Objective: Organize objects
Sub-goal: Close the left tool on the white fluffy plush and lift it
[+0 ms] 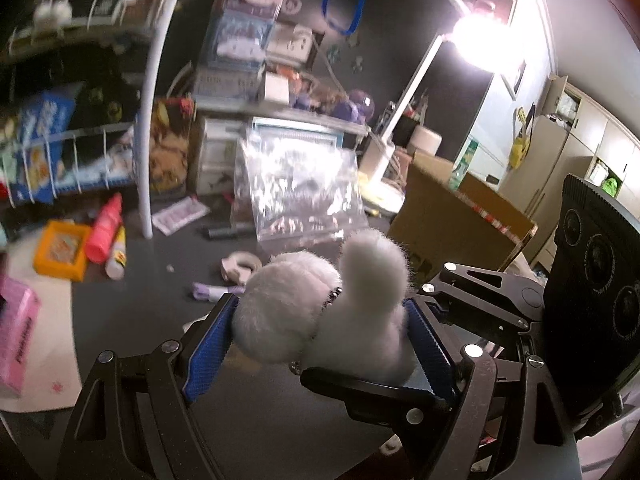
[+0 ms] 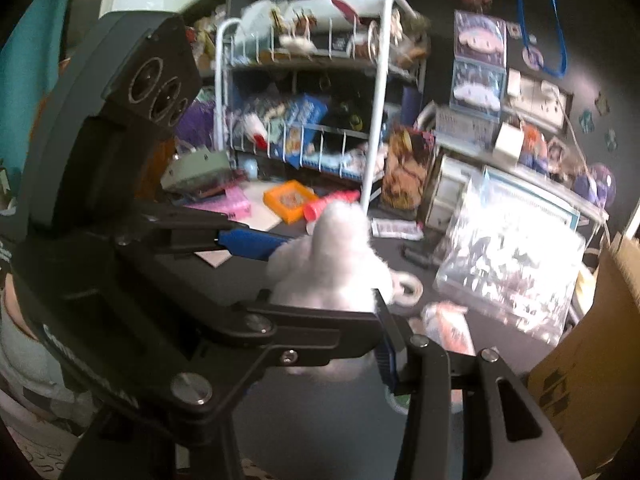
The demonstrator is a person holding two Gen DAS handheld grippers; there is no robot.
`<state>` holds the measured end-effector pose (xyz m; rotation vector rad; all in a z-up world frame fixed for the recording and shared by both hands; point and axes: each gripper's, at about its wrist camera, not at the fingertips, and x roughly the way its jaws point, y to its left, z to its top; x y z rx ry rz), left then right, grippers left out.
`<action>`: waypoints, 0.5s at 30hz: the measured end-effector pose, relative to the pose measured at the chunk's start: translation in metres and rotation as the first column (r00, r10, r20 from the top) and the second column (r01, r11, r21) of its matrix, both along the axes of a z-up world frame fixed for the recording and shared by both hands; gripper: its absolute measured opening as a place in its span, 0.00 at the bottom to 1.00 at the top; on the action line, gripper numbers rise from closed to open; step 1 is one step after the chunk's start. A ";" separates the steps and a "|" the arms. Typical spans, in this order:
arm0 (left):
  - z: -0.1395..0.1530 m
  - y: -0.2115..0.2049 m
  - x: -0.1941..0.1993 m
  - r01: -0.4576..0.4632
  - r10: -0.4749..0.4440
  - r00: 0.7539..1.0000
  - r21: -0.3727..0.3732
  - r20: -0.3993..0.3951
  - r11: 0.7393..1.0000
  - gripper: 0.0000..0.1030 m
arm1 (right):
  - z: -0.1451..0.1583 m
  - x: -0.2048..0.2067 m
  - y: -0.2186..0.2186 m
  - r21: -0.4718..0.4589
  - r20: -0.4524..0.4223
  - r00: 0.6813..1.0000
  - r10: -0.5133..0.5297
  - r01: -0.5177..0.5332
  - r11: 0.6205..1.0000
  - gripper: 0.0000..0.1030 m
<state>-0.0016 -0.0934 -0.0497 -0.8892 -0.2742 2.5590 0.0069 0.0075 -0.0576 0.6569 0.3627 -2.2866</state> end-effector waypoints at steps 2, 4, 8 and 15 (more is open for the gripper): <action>0.012 0.004 0.004 -0.014 0.013 1.000 -0.013 -0.028 1.000 0.79 | 0.010 0.003 0.002 -0.005 -0.028 1.000 0.011 -0.011 1.000 0.42; 0.023 0.008 0.009 -0.026 0.025 0.998 -0.026 -0.053 0.999 0.79 | 0.020 0.007 0.005 -0.013 -0.052 0.998 0.023 -0.023 1.000 0.42; 0.046 0.023 0.017 -0.039 0.033 0.994 -0.052 -0.107 0.998 0.79 | 0.040 0.013 0.018 -0.031 -0.098 0.994 0.038 -0.041 0.999 0.42; 0.076 0.068 0.020 -0.029 0.012 0.984 -0.089 -0.180 0.996 0.79 | 0.071 0.022 0.058 -0.046 -0.176 0.984 0.029 -0.038 0.998 0.42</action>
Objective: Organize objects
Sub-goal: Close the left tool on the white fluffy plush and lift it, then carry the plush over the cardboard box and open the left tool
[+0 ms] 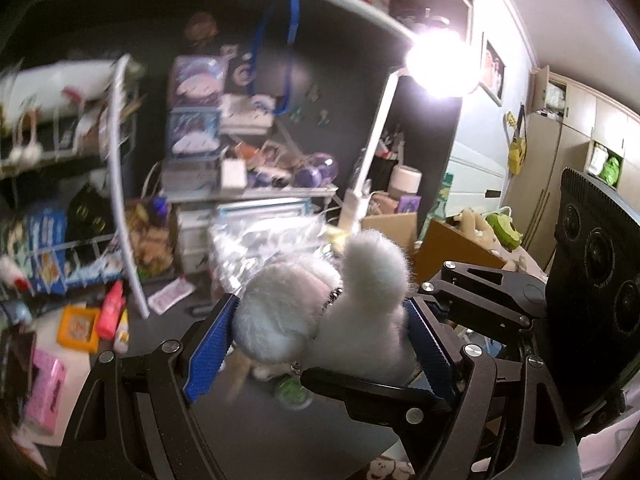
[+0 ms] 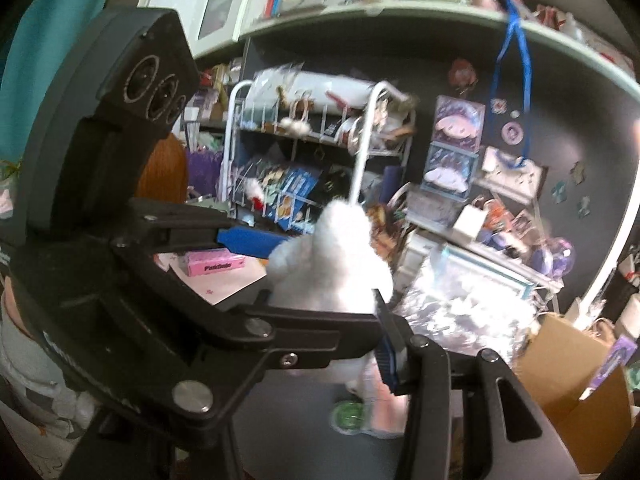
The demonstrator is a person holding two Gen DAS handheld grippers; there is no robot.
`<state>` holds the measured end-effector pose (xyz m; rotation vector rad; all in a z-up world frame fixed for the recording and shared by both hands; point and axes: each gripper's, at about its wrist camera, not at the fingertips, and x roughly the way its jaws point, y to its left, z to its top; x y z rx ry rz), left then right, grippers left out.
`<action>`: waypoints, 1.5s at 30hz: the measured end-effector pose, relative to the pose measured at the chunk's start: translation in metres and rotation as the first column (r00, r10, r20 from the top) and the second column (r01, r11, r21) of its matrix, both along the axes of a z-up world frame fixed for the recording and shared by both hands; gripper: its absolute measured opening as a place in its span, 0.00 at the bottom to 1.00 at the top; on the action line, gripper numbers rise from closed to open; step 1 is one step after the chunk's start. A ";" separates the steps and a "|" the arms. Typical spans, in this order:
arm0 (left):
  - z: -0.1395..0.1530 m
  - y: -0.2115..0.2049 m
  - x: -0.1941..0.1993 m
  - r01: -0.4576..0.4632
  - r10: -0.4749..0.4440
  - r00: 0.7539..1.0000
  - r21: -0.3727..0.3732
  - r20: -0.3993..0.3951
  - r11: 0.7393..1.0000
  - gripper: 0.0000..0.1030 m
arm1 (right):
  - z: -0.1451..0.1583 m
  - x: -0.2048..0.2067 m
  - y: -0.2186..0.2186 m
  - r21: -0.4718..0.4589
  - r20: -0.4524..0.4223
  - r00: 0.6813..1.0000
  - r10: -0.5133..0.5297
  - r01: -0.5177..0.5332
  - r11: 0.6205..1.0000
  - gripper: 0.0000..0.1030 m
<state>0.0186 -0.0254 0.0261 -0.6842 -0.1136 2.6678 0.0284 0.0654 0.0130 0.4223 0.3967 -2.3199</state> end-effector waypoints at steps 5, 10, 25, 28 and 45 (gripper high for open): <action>0.020 0.047 -0.010 0.043 -0.044 0.999 -0.038 -0.031 0.998 0.79 | 0.018 0.001 0.046 -0.027 -0.046 0.998 -0.039 0.038 0.999 0.42; 0.035 0.097 -0.031 0.108 -0.111 0.993 -0.082 -0.030 0.991 0.79 | 0.030 -0.007 0.094 -0.066 -0.058 0.993 -0.103 0.099 0.993 0.42; 0.005 0.179 -0.108 0.265 -0.250 0.954 -0.073 0.166 0.962 0.78 | 0.010 -0.057 0.175 -0.017 0.081 0.961 -0.265 0.267 0.964 0.42; -0.004 0.182 -0.119 0.273 -0.256 0.944 -0.056 0.208 0.960 0.78 | 0.004 -0.067 0.179 0.017 0.122 0.955 -0.271 0.271 0.962 0.42; -0.013 0.176 -0.128 0.270 -0.254 0.930 -0.027 0.264 0.962 0.81 | -0.005 -0.092 0.177 0.152 0.259 0.935 -0.242 0.208 0.966 0.46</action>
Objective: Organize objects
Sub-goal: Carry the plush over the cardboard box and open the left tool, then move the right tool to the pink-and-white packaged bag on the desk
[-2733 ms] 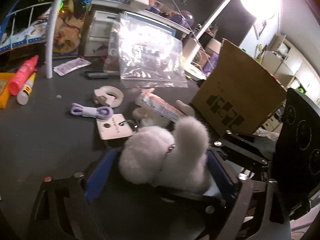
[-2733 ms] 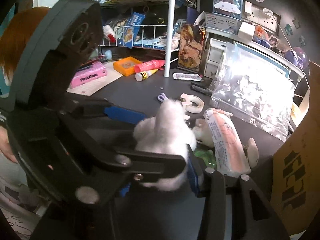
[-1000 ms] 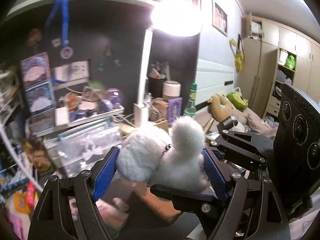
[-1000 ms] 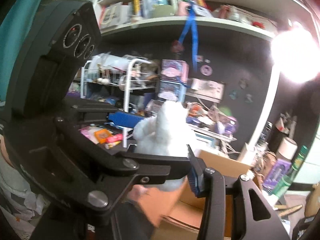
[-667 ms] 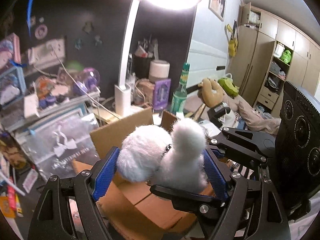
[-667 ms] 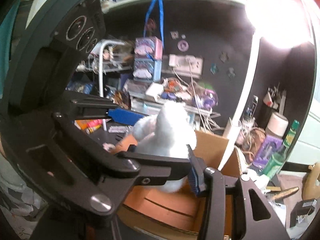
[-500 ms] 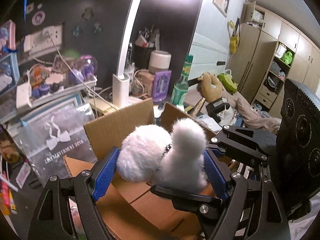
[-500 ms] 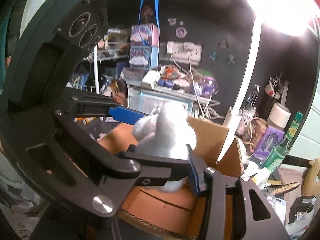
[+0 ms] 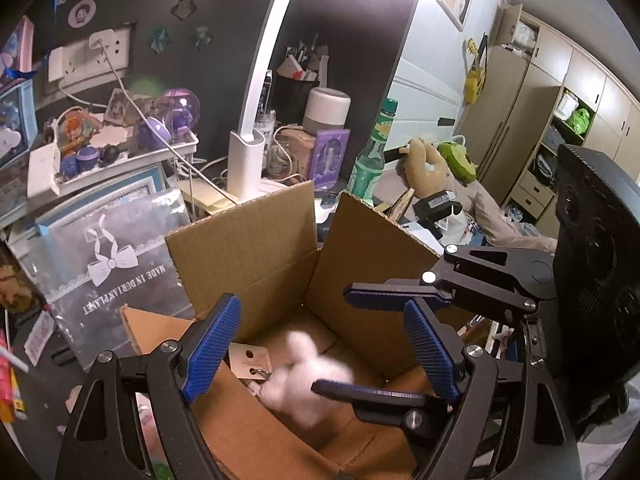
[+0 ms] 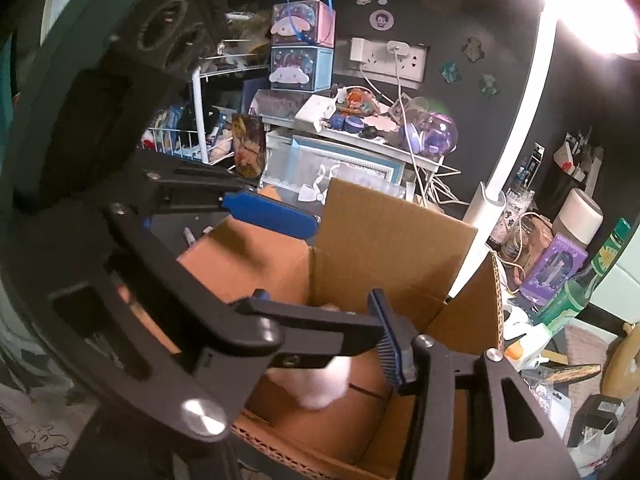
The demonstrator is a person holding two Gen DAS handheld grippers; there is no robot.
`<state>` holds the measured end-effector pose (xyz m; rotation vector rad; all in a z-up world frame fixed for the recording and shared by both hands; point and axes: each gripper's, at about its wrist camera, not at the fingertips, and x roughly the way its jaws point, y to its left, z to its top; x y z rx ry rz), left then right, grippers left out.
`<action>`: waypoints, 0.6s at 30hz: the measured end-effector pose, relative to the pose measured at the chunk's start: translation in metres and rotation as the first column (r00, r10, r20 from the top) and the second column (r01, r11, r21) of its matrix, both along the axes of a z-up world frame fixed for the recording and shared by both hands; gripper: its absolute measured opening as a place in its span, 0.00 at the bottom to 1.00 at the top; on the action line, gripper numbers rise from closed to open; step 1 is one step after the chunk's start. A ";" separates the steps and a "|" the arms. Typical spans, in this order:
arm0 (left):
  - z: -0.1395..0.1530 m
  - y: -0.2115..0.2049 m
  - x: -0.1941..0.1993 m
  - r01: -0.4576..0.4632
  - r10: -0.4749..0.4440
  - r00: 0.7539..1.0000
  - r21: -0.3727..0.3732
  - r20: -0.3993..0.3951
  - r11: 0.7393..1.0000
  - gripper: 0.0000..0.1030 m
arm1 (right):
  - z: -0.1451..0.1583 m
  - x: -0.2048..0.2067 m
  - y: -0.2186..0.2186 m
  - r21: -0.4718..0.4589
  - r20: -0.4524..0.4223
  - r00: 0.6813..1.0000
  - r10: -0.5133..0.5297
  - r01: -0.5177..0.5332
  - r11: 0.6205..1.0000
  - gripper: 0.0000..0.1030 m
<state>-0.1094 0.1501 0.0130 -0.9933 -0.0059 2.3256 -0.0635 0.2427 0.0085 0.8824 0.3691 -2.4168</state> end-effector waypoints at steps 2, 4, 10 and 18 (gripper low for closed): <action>0.002 -0.003 0.002 -0.005 0.005 1.000 0.007 -0.008 1.000 0.82 | 0.001 0.000 0.002 -0.007 -0.005 1.000 -0.012 0.012 1.000 0.46; 0.007 -0.008 0.006 -0.016 0.017 0.999 0.016 -0.028 1.000 0.83 | 0.002 0.002 0.004 -0.018 -0.012 1.000 -0.020 0.019 1.000 0.46; 0.029 -0.042 0.029 -0.050 0.057 0.992 0.067 -0.113 0.997 0.88 | 0.018 0.023 -0.003 -0.081 -0.079 0.997 0.021 -0.028 0.996 0.46; 0.039 -0.118 0.067 -0.169 0.187 0.963 0.106 -0.191 0.980 0.91 | 0.034 0.065 -0.055 -0.142 -0.144 0.969 0.200 -0.221 0.965 0.46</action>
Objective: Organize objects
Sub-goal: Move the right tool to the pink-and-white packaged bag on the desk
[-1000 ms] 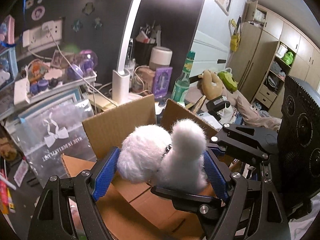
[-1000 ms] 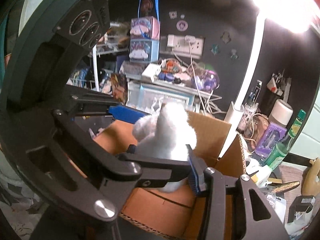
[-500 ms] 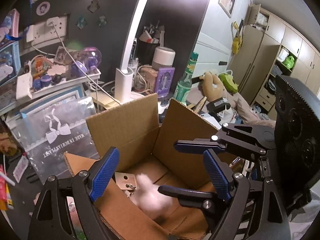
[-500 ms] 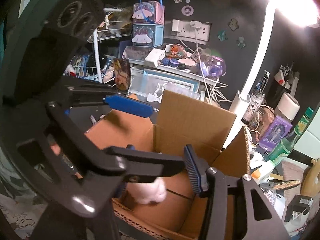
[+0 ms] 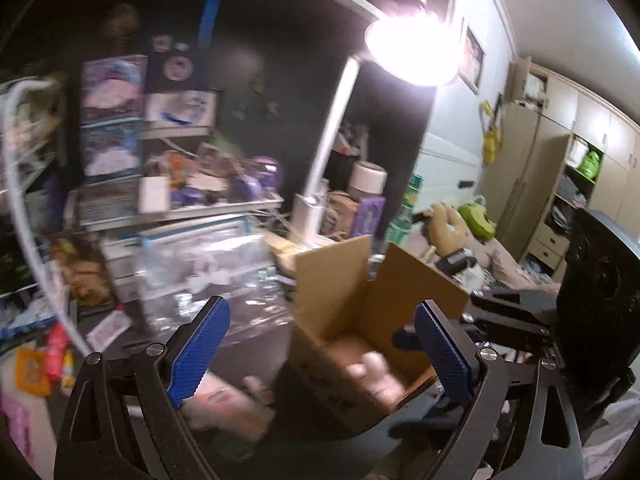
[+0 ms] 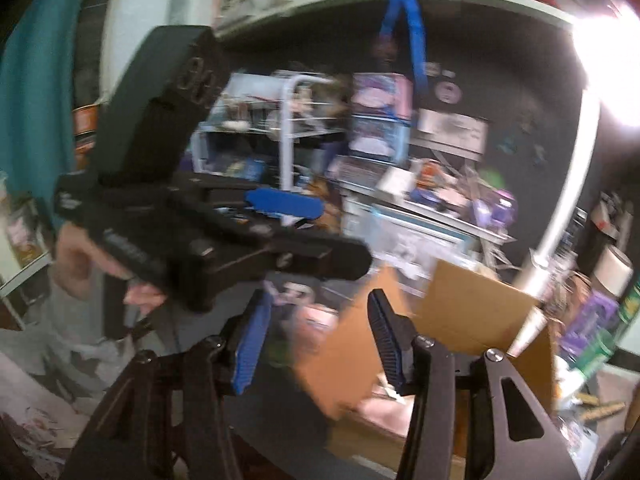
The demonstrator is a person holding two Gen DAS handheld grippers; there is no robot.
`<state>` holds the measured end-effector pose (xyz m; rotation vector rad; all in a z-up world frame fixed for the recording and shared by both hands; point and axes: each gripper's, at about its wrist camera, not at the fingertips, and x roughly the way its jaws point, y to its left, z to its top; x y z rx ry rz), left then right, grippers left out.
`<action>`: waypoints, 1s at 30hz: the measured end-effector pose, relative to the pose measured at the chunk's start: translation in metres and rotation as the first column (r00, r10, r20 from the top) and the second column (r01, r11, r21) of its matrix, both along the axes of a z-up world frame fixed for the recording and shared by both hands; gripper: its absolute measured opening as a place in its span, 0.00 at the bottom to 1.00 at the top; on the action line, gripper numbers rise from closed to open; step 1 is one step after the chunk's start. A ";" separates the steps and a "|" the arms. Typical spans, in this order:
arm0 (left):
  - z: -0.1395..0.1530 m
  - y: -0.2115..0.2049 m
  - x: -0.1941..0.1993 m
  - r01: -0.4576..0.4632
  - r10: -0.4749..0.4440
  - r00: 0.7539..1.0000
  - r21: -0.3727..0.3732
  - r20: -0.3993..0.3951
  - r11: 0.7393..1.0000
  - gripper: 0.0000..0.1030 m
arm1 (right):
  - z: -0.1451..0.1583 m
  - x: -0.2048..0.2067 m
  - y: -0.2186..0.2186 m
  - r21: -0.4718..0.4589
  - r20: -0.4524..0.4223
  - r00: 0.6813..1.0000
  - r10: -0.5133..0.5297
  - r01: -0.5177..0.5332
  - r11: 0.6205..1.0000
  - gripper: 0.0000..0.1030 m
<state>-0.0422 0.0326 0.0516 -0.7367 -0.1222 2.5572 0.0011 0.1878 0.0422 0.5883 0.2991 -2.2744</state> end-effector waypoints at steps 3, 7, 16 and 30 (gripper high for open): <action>-0.007 -0.031 0.015 -0.066 0.066 0.998 0.001 -0.014 0.998 0.92 | -0.005 0.010 -0.029 0.003 0.018 0.997 0.072 -0.072 0.997 0.46; -0.026 -0.065 0.027 -0.131 0.131 0.991 0.011 -0.003 0.991 0.92 | -0.023 0.019 -0.063 0.002 0.067 0.989 0.133 -0.133 0.991 0.46; -0.085 -0.116 0.038 -0.175 0.172 0.982 0.043 0.074 0.984 0.92 | -0.095 -0.004 -0.111 0.003 0.273 0.959 0.083 -0.087 0.996 0.46; -0.129 -0.147 0.018 -0.175 0.160 0.975 0.088 0.157 0.981 0.92 | -0.154 -0.066 -0.082 0.112 0.370 0.886 -0.280 0.257 0.960 0.46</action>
